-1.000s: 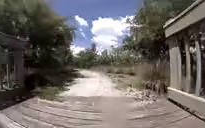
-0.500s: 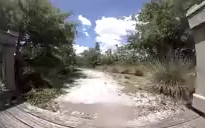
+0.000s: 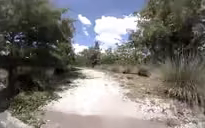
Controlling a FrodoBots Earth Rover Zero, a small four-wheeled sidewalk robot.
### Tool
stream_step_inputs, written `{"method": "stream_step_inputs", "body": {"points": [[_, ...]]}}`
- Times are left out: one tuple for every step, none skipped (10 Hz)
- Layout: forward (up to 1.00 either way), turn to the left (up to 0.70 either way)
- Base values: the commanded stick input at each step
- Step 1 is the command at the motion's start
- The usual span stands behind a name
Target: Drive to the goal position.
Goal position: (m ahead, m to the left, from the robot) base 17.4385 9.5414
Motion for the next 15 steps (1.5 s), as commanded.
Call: {"method": "stream_step_inputs", "body": {"points": [[0.70, 0.00], [0.70, 0.00], [0.70, 0.00], [0.70, 0.00], [0.70, 0.00], [0.70, 0.00], [0.70, 0.00], [0.70, 0.00], [0.70, 0.00], [0.70, 0.00], [0.70, 0.00], [0.69, 0.00], [0.69, 0.00], [0.70, 0.00], [0.70, 0.00]]}}
